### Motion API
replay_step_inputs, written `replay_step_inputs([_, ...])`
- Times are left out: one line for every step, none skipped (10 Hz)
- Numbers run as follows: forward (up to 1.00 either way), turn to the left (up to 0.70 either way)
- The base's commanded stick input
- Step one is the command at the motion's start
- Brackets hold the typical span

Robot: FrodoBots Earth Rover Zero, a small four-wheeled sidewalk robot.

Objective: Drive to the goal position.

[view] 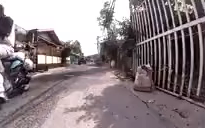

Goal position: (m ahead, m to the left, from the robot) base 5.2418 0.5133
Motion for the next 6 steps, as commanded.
replay_step_inputs([0.7,0.03])
replay_step_inputs([0.7,0.11])
replay_step_inputs([0.7,0.01])
replay_step_inputs([0.7,0.0])
replay_step_inputs([0.7,0.0])
replay_step_inputs([0.7,0.0])
